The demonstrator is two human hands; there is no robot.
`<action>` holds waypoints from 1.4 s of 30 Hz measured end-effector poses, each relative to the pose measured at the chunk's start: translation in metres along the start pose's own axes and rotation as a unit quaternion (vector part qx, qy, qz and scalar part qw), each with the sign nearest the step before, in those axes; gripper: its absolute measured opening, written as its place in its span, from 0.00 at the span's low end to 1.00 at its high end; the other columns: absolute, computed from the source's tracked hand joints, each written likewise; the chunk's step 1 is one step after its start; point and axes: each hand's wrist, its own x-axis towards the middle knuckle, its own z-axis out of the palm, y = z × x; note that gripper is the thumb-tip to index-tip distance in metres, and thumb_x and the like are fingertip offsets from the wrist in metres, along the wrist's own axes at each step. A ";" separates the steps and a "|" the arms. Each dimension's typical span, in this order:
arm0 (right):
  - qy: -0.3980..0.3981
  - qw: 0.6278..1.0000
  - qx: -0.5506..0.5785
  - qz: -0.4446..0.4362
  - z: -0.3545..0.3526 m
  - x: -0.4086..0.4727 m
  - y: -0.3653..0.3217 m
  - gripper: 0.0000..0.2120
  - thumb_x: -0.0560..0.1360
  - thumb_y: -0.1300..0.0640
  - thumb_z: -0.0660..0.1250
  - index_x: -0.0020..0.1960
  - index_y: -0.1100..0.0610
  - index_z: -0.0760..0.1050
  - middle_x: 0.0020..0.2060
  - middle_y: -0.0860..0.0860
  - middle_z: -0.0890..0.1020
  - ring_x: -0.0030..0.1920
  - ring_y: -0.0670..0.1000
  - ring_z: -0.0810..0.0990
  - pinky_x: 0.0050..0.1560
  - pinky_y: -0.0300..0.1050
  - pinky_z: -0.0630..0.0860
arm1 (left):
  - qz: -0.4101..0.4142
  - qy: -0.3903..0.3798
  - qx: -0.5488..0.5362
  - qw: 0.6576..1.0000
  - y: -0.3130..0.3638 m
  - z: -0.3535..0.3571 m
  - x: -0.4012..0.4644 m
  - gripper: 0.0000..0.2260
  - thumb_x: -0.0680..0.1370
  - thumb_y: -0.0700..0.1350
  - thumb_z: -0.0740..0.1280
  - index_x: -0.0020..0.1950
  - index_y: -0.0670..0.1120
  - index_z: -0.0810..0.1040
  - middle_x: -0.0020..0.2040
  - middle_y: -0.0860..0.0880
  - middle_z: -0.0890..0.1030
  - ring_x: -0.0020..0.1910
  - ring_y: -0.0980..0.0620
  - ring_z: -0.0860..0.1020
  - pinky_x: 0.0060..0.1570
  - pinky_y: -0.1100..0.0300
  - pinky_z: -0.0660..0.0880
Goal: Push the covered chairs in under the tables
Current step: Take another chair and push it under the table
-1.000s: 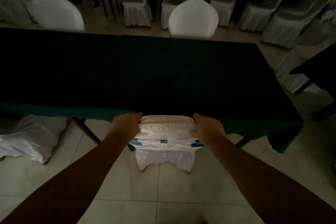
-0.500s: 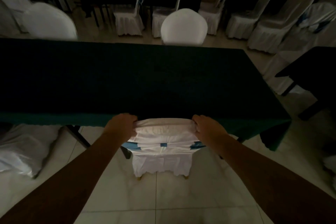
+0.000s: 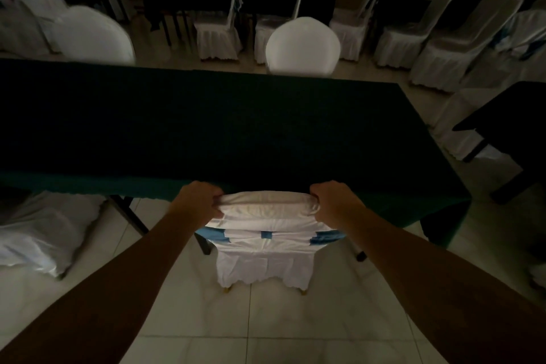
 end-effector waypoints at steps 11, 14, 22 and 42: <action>-0.012 0.999 0.020 0.032 -0.011 -0.031 0.037 0.13 0.69 0.55 0.74 0.51 0.49 0.74 0.43 0.48 0.78 0.43 0.49 0.77 0.46 0.44 0.74 | 0.023 -0.006 0.003 1.000 0.047 0.004 0.003 0.16 0.70 0.55 0.74 0.53 0.51 0.79 0.48 0.51 0.81 0.43 0.53 0.76 0.46 0.60 0.70; -0.010 0.999 0.025 0.033 -0.012 -0.036 0.046 0.12 0.70 0.56 0.73 0.51 0.49 0.74 0.43 0.48 0.78 0.43 0.49 0.76 0.47 0.43 0.73 | 0.027 -0.004 0.003 1.000 0.055 0.007 0.005 0.15 0.69 0.55 0.74 0.53 0.52 0.79 0.47 0.51 0.81 0.41 0.55 0.73 0.46 0.61 0.69; -0.007 0.999 0.012 0.046 -0.016 -0.047 0.071 0.12 0.68 0.56 0.74 0.48 0.49 0.73 0.40 0.47 0.76 0.40 0.48 0.75 0.42 0.41 0.70 | 0.043 -0.005 -0.007 0.999 0.083 0.012 0.015 0.13 0.69 0.55 0.74 0.50 0.53 0.79 0.44 0.52 0.79 0.44 0.52 0.77 0.47 0.59 0.71; 0.000 0.996 0.010 0.090 -0.035 -0.040 0.107 0.13 0.72 0.57 0.72 0.54 0.51 0.74 0.47 0.51 0.79 0.48 0.52 0.78 0.50 0.46 0.75 | 0.051 0.002 -0.011 0.999 0.118 0.019 0.050 0.12 0.69 0.57 0.74 0.47 0.53 0.78 0.40 0.55 0.77 0.38 0.57 0.73 0.43 0.62 0.68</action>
